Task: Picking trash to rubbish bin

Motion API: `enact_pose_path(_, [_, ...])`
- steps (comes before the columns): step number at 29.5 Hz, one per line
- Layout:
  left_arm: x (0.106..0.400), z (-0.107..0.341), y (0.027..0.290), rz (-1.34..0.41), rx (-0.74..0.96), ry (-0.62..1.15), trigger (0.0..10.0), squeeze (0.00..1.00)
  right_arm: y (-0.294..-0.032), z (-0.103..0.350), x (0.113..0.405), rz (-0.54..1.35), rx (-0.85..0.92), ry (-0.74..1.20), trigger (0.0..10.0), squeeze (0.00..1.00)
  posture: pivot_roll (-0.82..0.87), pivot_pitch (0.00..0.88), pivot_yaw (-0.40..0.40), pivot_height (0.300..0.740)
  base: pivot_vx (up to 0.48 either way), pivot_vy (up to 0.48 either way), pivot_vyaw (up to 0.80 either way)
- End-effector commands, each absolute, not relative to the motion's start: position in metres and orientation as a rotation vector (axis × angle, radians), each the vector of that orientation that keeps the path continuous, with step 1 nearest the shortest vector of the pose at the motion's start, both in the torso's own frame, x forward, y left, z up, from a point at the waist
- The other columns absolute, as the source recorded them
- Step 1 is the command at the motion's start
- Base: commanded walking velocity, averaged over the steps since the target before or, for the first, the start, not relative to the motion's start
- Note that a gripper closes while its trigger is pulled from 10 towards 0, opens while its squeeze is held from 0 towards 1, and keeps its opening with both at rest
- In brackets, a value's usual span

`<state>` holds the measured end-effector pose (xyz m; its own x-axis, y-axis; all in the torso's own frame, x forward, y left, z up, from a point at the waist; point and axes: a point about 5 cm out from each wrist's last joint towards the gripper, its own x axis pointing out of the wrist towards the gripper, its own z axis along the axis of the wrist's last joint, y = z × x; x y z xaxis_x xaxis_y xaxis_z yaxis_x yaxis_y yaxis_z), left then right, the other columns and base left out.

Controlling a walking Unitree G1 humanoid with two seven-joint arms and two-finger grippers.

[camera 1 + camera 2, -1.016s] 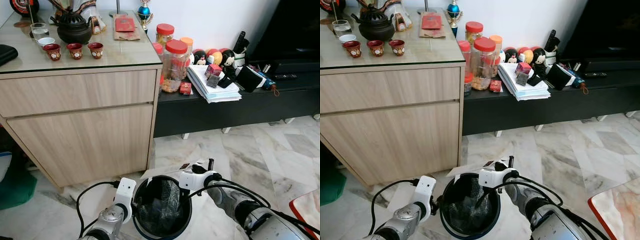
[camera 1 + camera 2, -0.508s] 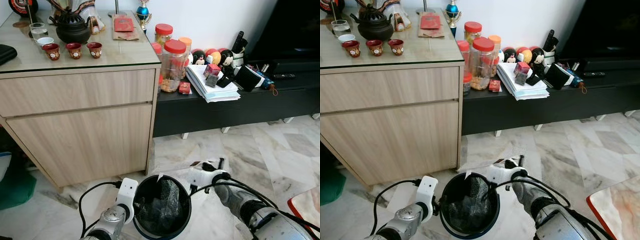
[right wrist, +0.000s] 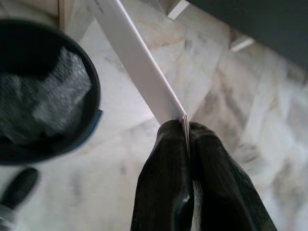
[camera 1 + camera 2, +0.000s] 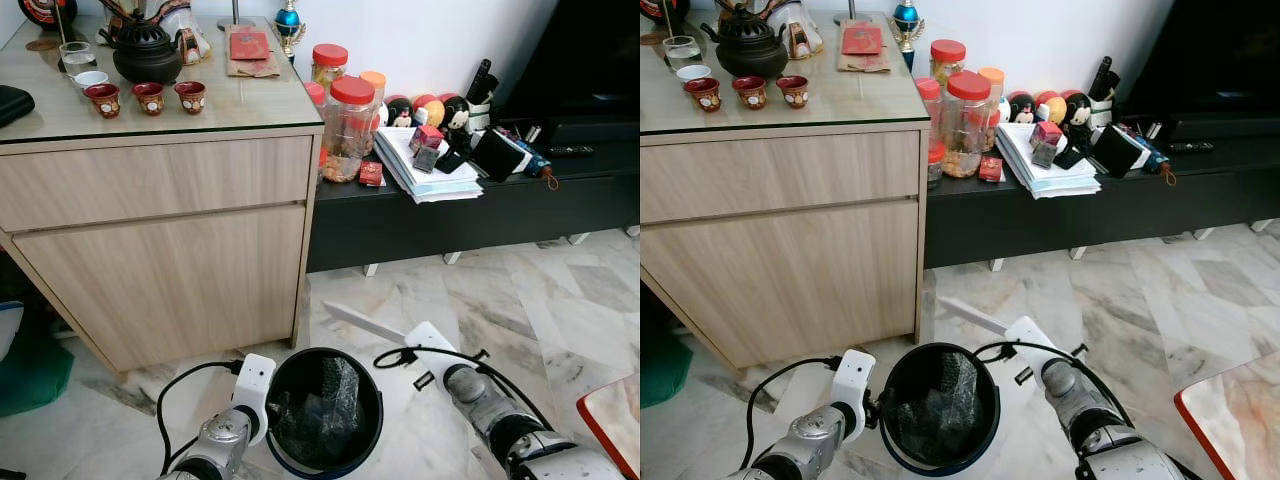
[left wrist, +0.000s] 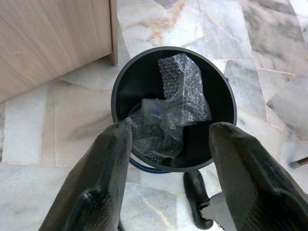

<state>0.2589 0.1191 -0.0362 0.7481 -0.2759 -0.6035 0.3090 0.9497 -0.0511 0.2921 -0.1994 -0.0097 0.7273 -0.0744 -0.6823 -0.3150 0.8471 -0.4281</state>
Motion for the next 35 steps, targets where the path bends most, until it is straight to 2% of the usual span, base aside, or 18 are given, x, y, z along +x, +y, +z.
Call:
enact_pose_path(1, [0.261, -0.034, 0.116, -0.323, 0.038, 0.646, 10.0, 0.0, -0.202, -0.011, 0.291, 0.118, -0.48, 0.77, 10.0, 0.0, 0.02, 0.083, -0.14, 0.74, 0.0, 0.0, 0.0])
enact_pose_path(11, [0.26, -0.035, 0.115, -0.325, 0.036, 0.648, 10.0, 0.0, -0.193, -0.008, 0.295, 0.199, -0.51, 0.727, 10.0, 0.0, 0.02, 0.083, -0.14, 0.74, 0.0, 0.0, 0.0])
enact_pose_path(17, [0.26, -0.035, 0.115, -0.323, 0.039, 0.646, 10.0, 0.0, -0.185, 0.005, 0.306, 0.272, -0.576, 0.622, 10.0, 0.0, 0.02, 0.083, -0.14, 0.74, 0.0, 0.0, 0.0])
enact_pose_path(18, [0.26, -0.035, 0.115, -0.323, 0.04, 0.645, 10.0, 0.0, -0.183, 0.007, 0.308, 0.338, -0.664, 0.597, 10.0, 0.0, 0.01, 0.088, -0.144, 0.74, 0.0, 0.0, 0.0])
enact_pose_path(24, [0.26, -0.035, 0.115, -0.323, 0.042, 0.647, 10.0, 0.0, -0.187, 0.007, 0.306, 0.426, -0.854, 0.574, 10.0, 0.0, 0.01, 0.088, -0.144, 0.74, 0.0, 0.0, 0.0])
enact_pose_path(25, [0.26, -0.035, 0.114, -0.323, 0.044, 0.648, 10.0, 0.0, -0.189, 0.007, 0.306, 0.452, -0.98, 0.555, 10.0, 0.0, 0.01, 0.088, -0.144, 0.74, 0.0, 0.0, 0.0])
enact_pose_path(26, [0.26, -0.035, 0.114, -0.323, 0.044, 0.648, 10.0, 0.0, -0.189, 0.007, 0.306, 0.452, -0.98, 0.555, 10.0, 0.0, 0.01, 0.088, -0.144, 0.74, 0.0, 0.0, 0.0])
enact_pose_path(27, [0.26, -0.035, 0.114, -0.323, 0.044, 0.648, 10.0, 0.0, -0.19, 0.006, 0.305, 0.481, -1.088, 0.54, 10.0, 0.0, 0.01, 0.088, -0.144, 0.74, 0.0, 0.0, 0.0])
enact_pose_path(30, [0.26, -0.035, 0.113, -0.324, 0.044, 0.647, 10.0, 0.0, -0.19, 0.007, 0.306, 0.461, -1.092, 0.52, 10.0, 0.0, 0.01, 0.088, -0.144, 0.74, 0.0, 0.0, 0.0])
enact_pose_path(32, [0.26, -0.035, 0.113, -0.324, 0.044, 0.645, 10.0, 0.0, -0.19, 0.008, 0.307, 0.462, -1.162, 0.494, 10.0, 0.0, 0.01, 0.089, -0.144, 0.74, 0.0, 0.0, 0.0])
enact_pose_path(33, [0.261, -0.034, 0.113, -0.324, 0.044, 0.643, 10.0, 0.0, -0.189, 0.009, 0.308, 0.476, -1.252, 0.467, 10.0, 0.0, 0.01, 0.089, -0.143, 0.74, 0.0, 0.0, 0.0])
enact_pose_path(35, [0.261, -0.034, 0.113, -0.323, 0.044, 0.642, 10.0, 0.0, -0.188, 0.01, 0.309, 0.471, -1.272, 0.45, 10.0, 0.0, 0.01, 0.089, -0.143, 0.74, 0.0, 0.0, 0.0])
